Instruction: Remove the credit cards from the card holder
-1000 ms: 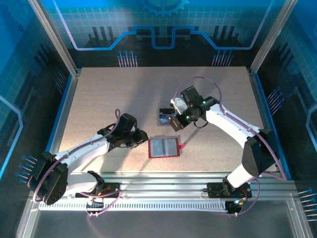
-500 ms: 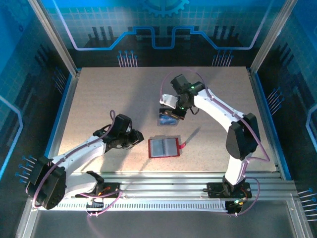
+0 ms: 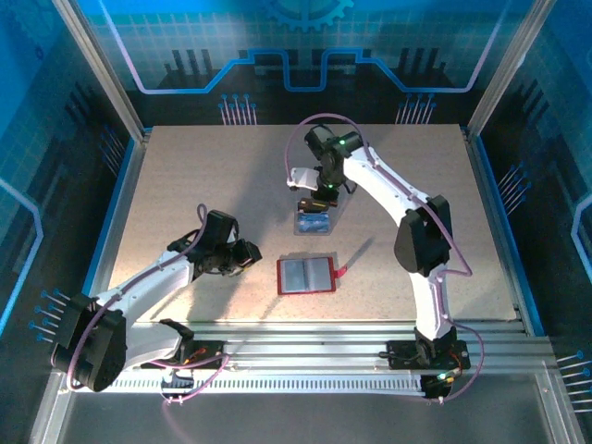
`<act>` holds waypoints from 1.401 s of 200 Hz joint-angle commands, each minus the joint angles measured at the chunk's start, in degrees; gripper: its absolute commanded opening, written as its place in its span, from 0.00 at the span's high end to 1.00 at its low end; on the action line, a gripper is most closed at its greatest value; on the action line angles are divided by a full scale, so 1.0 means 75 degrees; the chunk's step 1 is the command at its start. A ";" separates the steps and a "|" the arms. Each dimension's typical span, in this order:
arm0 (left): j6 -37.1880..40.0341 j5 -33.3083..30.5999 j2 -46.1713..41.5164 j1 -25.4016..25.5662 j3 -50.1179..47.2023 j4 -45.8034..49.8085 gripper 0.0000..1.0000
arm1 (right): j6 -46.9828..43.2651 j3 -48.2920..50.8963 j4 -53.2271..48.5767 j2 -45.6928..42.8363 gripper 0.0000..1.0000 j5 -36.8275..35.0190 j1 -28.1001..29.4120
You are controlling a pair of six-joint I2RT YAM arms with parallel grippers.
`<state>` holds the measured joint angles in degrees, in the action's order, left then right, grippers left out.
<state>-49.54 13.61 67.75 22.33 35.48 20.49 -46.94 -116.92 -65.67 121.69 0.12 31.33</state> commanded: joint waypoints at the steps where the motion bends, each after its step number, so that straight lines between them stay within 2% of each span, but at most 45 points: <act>1: 0.0007 0.0249 -0.0221 -0.0066 -0.0147 -0.0039 0.72 | -0.0382 -0.0671 -0.0718 0.0397 1.00 -0.0062 -0.0064; 74: 0.0090 0.0229 -0.0227 -0.0109 -0.0020 0.0121 0.72 | -0.0512 -0.1744 -0.1233 0.1226 1.00 -0.0233 -0.0115; 163: 0.0192 0.0323 -0.0056 -0.0223 -0.0003 0.0091 0.73 | -0.0461 -0.1723 -0.1270 0.1727 1.00 -0.0134 -0.0107; 192: 0.0215 0.0383 0.0028 -0.0247 0.0027 0.0041 0.73 | -0.0375 -0.1594 -0.1086 0.1678 0.94 -0.0132 -0.0100; 203: 0.0218 0.0377 0.0026 -0.0246 0.0027 0.0047 0.72 | -0.0286 -0.1511 -0.0884 0.1624 0.85 -0.0262 -0.0100; 233: 0.0218 0.0393 0.0004 -0.0293 -0.0019 0.0024 0.73 | 0.0065 -0.1262 -0.0297 0.1249 0.73 -0.0706 -0.0135; 280: 0.0219 0.0523 0.0052 -0.0317 -0.0020 -0.0109 0.72 | 0.0464 -0.0094 0.0603 0.0217 0.70 -0.0731 -0.0123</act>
<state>-49.10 15.46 67.55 20.51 35.40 20.49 -46.04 -121.58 -65.25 130.26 -4.82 30.85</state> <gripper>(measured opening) 0.275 0.296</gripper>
